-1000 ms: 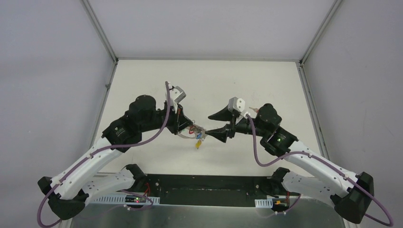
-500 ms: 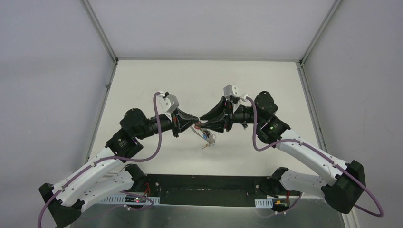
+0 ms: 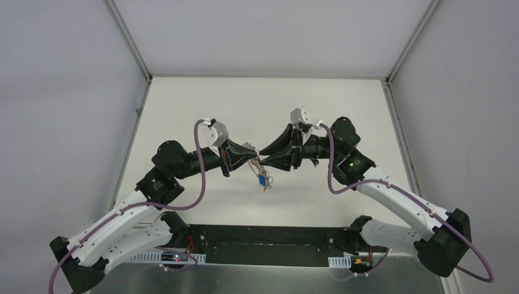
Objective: Put the keys on the keyring
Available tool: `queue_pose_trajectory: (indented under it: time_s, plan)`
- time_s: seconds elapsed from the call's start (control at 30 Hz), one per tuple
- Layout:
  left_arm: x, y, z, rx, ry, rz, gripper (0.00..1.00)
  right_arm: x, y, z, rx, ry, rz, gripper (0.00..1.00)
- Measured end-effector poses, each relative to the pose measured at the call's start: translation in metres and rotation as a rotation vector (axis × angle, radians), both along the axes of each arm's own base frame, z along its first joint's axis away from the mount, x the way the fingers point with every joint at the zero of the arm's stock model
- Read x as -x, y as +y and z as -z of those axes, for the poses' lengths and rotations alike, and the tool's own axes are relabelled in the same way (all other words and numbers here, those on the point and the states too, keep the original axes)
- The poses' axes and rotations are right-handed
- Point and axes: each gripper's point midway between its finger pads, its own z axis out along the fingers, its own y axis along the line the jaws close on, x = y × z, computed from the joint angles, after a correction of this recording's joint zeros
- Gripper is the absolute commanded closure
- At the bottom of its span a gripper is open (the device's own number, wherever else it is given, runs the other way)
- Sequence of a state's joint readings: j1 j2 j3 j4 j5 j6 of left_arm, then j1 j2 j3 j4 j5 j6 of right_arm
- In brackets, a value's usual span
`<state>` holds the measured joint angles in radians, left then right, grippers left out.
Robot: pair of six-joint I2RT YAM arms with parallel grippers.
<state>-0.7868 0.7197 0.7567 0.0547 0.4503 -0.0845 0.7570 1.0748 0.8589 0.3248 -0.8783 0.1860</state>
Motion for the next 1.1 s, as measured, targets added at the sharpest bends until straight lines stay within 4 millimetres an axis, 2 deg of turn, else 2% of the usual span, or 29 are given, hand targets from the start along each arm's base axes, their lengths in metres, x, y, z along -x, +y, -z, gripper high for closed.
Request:
queue_pose_trajectory:
  time_s: [0.3,0.37,0.57,0.67,1.1]
  plan:
    - [0.001,-0.002,0.001,-0.002,0.000,0.011,1.00,0.005,-0.008,-0.015,-0.037,-0.040,0.007,0.64]
    - [0.002,-0.003,0.001,-0.004,0.000,0.022,1.00,0.005,-0.008,-0.014,-0.038,-0.041,0.008,0.68]
    - [0.004,-0.005,-0.001,0.001,-0.009,0.038,1.00,-0.021,-0.003,-0.008,-0.033,-0.026,0.124,0.72]
    - [0.004,-0.005,0.000,0.000,-0.009,0.040,1.00,-0.028,-0.001,-0.004,-0.024,-0.013,0.148,0.72]
    - [0.006,-0.005,0.000,-0.001,-0.009,0.049,1.00,-0.020,-0.002,-0.001,-0.025,-0.025,0.093,0.72]
